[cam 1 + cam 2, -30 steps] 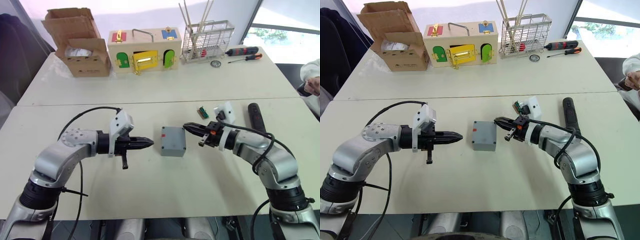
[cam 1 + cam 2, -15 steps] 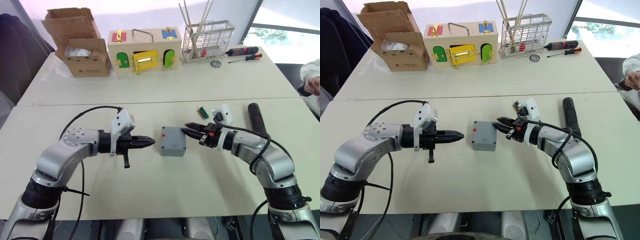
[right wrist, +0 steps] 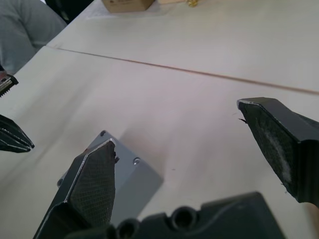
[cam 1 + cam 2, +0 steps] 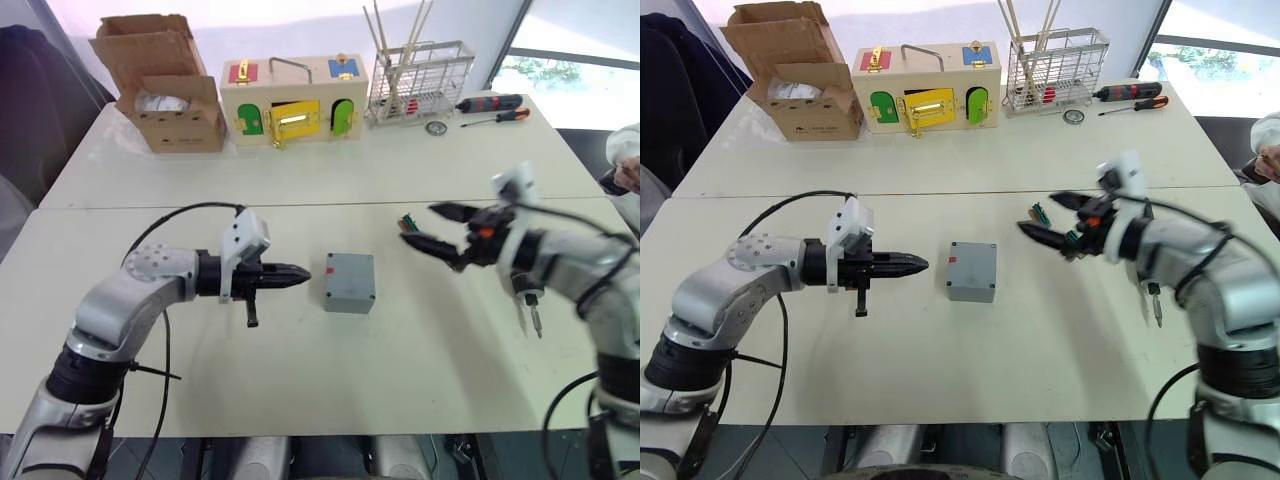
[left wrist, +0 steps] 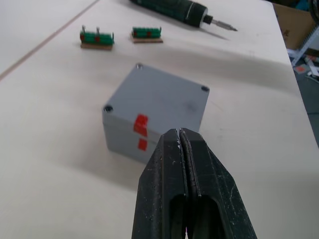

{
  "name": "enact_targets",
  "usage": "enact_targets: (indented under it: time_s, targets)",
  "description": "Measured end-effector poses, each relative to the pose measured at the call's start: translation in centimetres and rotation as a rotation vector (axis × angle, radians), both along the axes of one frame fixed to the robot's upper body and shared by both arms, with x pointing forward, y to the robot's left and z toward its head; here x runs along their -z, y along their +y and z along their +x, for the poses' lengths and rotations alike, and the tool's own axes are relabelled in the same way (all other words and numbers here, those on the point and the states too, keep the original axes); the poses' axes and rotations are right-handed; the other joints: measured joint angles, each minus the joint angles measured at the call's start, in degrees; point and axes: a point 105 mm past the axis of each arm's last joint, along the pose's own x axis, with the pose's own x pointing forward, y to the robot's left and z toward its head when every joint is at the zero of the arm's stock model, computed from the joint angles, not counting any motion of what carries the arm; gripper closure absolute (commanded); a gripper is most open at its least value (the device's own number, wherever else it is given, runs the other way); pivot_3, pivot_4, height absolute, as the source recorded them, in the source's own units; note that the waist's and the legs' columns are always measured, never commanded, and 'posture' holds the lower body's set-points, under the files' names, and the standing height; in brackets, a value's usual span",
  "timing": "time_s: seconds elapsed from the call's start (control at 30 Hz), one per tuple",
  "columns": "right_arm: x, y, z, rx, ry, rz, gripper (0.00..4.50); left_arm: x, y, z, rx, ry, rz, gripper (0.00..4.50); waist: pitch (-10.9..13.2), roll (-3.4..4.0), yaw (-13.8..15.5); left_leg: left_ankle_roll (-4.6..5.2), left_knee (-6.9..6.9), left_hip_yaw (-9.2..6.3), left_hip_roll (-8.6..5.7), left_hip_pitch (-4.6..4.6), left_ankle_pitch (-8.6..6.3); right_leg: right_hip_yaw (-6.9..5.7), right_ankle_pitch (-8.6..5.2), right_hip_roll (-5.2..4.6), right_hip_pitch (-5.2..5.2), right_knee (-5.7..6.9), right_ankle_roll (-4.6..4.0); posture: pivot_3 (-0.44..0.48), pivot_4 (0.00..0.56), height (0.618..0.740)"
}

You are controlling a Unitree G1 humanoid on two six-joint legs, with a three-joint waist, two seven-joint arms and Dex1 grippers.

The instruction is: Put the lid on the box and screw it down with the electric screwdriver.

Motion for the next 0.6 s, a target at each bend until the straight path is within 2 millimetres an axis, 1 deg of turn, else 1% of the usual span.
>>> enact_targets:
  time_s: [0.07,0.1,0.17,0.2,0.3,0.37,0.47,0.53,0.6]
  targets:
    - [-1.3,-2.9,-0.2,0.079,0.043,-0.069,0.02,-0.3,-0.6,-0.3,0.05,-0.02,0.002,4.5,0.0,0.0,0.0,0.06,0.01,0.06,0.0,0.0,-0.04,0.01,0.0,0.0,0.02,-0.07,0.0,0.0,0.15,0.73]
    - [-1.6,-3.7,-0.3,0.099,0.063,-0.084,0.02,-0.2,-0.9,-0.5,0.07,-0.022,0.001,4.5,0.0,0.0,-0.1,0.06,-0.01,0.08,0.01,0.0,-0.04,0.03,0.0,0.0,0.02,-0.1,0.0,0.0,0.15,0.73]
    - [-2.1,-4.7,-0.8,0.106,0.126,-0.101,0.02,0.2,-1.7,-1.0,0.122,-0.013,0.005,4.5,0.0,0.02,-0.5,0.1,0.0,0.16,0.03,0.0,-0.06,0.08,0.0,0.0,0.01,-0.11,0.0,0.0,0.15,0.73]
    - [-2.0,-5.1,-1.0,0.117,0.176,-0.114,0.02,0.3,-2.1,-1.4,0.152,-0.013,0.008,4.5,0.0,0.01,-0.8,0.28,0.0,0.17,0.05,0.0,-0.16,0.08,0.0,0.0,0.0,-0.1,0.01,0.0,0.15,0.73]
    - [-1.4,-6.7,-1.0,0.194,0.306,-0.111,0.02,0.4,-2.8,-2.4,0.211,-0.036,0.027,4.5,0.0,0.02,-1.4,0.29,-0.01,0.16,0.06,0.0,-0.17,0.08,0.0,-0.01,-0.01,-0.09,0.01,0.0,0.15,0.73]
    - [-0.1,-8.8,-1.2,0.315,0.455,-0.102,0.02,0.3,-3.2,-3.3,0.258,-0.058,0.039,4.5,0.0,0.02,-1.4,0.3,0.0,0.19,0.05,0.0,-0.18,0.1,0.0,-0.02,-0.02,-0.12,0.0,0.0,0.15,0.73]
    - [2.5,-10.9,-1.3,0.424,0.617,-0.063,0.02,0.3,-3.4,-3.6,0.268,-0.077,0.044,4.5,0.0,0.02,-1.4,0.3,-0.01,0.21,0.04,-0.01,-0.18,0.1,0.0,-0.03,-0.02,-0.16,0.01,0.0,0.15,0.73]
    - [4.5,-11.6,-1.2,0.468,0.709,-0.027,0.02,0.4,-3.4,-3.4,0.246,-0.084,0.049,4.5,0.0,0.02,-1.4,0.3,0.01,0.22,0.03,-0.03,-0.18,0.11,0.0,-0.04,-0.01,-0.15,0.01,0.0,0.15,0.73]
    - [5.7,-11.6,-1.0,0.483,0.768,0.007,0.02,0.5,-3.4,-3.3,0.227,-0.083,0.043,4.5,0.0,0.06,-1.4,0.27,0.01,0.24,0.02,-0.02,-0.16,0.13,0.01,-0.04,-0.02,-0.15,0.01,0.0,0.15,0.73]
